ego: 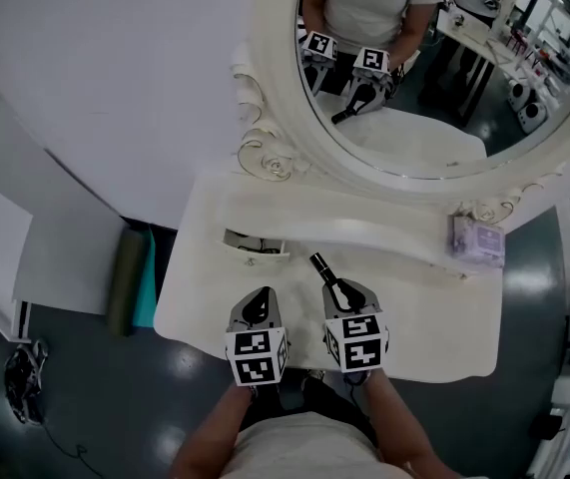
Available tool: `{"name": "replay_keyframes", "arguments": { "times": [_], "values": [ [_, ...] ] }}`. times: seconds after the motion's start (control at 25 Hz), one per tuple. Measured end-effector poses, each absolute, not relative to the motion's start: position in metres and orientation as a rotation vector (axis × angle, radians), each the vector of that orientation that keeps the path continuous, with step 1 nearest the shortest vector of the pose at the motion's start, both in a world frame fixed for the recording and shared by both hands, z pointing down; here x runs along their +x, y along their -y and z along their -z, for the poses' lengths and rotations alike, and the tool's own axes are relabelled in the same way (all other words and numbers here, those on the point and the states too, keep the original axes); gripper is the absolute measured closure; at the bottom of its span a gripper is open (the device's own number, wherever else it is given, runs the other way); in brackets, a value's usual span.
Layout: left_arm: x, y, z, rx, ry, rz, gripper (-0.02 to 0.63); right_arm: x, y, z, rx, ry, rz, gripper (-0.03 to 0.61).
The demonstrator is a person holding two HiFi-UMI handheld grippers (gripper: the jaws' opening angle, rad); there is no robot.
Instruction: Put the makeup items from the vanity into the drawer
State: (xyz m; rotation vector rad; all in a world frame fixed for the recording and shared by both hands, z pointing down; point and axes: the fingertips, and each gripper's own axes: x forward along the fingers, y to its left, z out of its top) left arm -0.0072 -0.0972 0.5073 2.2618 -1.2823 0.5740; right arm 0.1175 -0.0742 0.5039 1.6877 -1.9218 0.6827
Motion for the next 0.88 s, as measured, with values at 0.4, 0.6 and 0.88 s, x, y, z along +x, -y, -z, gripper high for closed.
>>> {"name": "replay_keyframes", "arguments": {
  "times": [0.4, 0.6, 0.88],
  "values": [
    [-0.058, 0.116, -0.501, 2.155, 1.45, -0.506, 0.606, 0.059, 0.111, -0.499, 1.48, 2.057, -0.599, 0.482],
    [-0.083, 0.123, -0.501, 2.085, 1.531, -0.472, 0.605, 0.032, 0.129, -0.499, 1.373, 2.108, -0.559, 0.482],
    [-0.112, 0.13, -0.503, 1.997, 1.616, -0.436, 0.606, 0.005, 0.154, -0.503, 1.259, 2.134, -0.518, 0.482]
  ]
}}
